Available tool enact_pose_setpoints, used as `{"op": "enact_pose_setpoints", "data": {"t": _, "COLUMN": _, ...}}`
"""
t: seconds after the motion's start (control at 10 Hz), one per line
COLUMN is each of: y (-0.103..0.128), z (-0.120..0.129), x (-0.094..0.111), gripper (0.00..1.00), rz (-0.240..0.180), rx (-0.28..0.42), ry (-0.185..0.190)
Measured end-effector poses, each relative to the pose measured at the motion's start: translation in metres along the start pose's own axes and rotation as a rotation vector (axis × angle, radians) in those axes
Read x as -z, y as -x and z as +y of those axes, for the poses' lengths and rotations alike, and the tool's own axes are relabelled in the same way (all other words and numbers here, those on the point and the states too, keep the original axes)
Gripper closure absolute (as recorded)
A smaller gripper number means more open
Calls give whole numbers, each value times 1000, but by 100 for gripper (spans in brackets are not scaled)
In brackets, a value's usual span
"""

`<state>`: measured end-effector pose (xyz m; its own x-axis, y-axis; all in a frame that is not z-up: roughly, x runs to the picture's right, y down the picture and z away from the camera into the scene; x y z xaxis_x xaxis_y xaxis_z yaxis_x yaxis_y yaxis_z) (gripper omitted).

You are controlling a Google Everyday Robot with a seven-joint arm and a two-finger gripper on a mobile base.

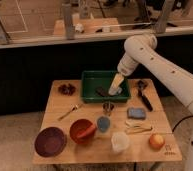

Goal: Place eraser in red bowl

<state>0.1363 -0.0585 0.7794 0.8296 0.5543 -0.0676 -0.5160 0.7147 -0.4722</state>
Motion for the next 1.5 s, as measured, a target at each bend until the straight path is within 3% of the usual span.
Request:
{"op": "enact_pose_setpoints", "data": {"t": 0.4, "y": 0, "z": -1, "x": 0, "gripper": 20, "rz": 2, "rx": -3, "ry": 0}}
{"op": "enact_pose_setpoints", "data": {"t": 0.6, "y": 4, "z": 4, "x": -11, "gripper": 20, "rz": 19, "rx": -42, "ry": 4}}
{"op": "enact_pose_setpoints", "data": {"t": 1.1, "y": 60, "z": 41, "x": -96, "gripper": 20, "rz": 46, "rx": -139, "ry": 32}}
{"op": "enact_pose_setpoints", "data": {"t": 1.5, "y": 84, "z": 41, "x": -147, "gripper": 20, "rz": 57, "rx": -213, "ry": 26}}
